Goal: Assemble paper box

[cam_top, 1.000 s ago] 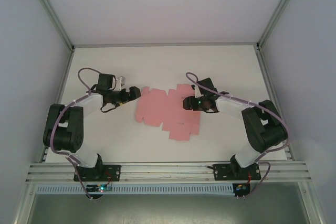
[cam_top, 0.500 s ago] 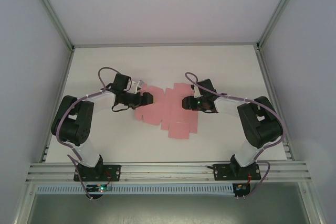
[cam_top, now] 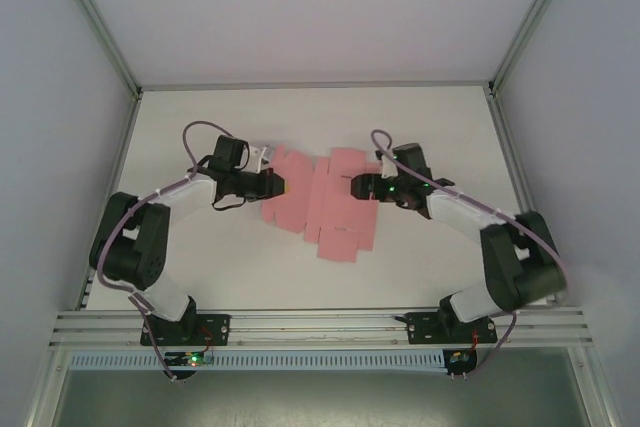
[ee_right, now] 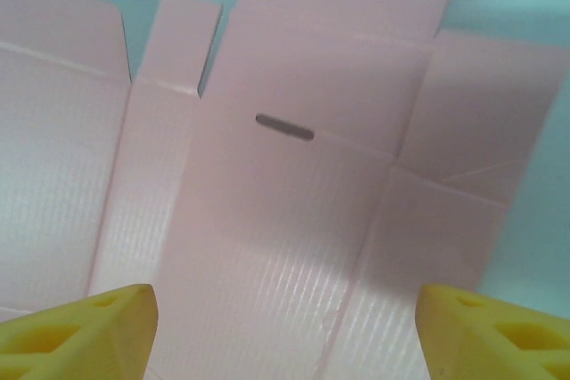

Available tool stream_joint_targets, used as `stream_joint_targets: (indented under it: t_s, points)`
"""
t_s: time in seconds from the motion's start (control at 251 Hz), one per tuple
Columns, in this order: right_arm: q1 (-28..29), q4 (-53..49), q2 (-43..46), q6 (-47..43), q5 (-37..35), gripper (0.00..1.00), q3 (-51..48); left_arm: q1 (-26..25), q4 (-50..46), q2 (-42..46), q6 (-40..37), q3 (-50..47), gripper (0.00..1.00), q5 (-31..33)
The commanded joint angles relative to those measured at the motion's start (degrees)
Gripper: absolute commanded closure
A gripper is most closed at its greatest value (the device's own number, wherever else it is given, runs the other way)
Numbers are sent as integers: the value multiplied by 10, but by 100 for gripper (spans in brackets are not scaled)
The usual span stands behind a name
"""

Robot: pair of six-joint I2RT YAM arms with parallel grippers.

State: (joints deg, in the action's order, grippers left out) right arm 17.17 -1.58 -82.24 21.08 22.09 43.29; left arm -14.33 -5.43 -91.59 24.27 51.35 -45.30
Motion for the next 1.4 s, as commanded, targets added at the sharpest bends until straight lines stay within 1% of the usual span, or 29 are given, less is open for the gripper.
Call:
stream_joint_targets:
  t_s: [0.0,0.024,0.096,0.2,0.283,0.415,0.515,0.555,0.662,0.722,0.766,0.83,0.894,1.014,1.05,1.177,1.257,1.333,1.397]
  points:
    - [-39,-5,62,-8,65,21,-20,-10,28,65,-12,-8,100,-4]
    - [-49,-6,75,-5,75,19,-24,-10,29,76,-12,-9,100,-7]
    - [-77,-1,106,-12,124,6,-35,-14,38,114,-8,-13,100,-19]
    - [-102,19,146,-23,183,2,-54,-21,56,171,2,-22,100,-19]
    - [-109,23,174,-16,180,2,-61,-27,78,216,16,-32,100,-17]
    - [-113,102,216,-10,257,2,-94,-45,90,280,25,-44,100,4]
    - [-113,132,242,6,248,2,-111,-60,96,324,16,-55,100,24]
    - [-114,139,249,2,259,2,-114,-64,103,342,20,-61,100,34]
    - [-113,180,261,8,336,2,-122,-69,112,380,43,-71,100,64]
    - [-113,190,267,16,368,3,-123,-69,114,397,46,-73,100,69]
    - [-113,192,274,11,388,5,-122,-71,121,408,50,-78,100,73]
    - [-113,192,285,9,393,8,-121,-75,130,421,53,-85,100,78]
    - [-114,193,296,10,398,14,-119,-77,135,430,55,-90,100,75]
    - [-112,196,310,11,408,17,-112,-83,149,445,54,-95,100,63]
    - [-112,199,312,13,408,19,-111,-85,148,449,55,-95,100,68]
    - [-112,258,308,46,422,25,-111,-88,133,451,51,-91,100,82]
    - [-111,265,305,49,419,37,-103,-89,130,450,48,-93,100,93]
    - [-110,267,300,47,419,59,-95,-89,129,450,48,-99,100,101]
    - [-109,269,296,44,420,68,-90,-89,129,449,48,-104,100,107]
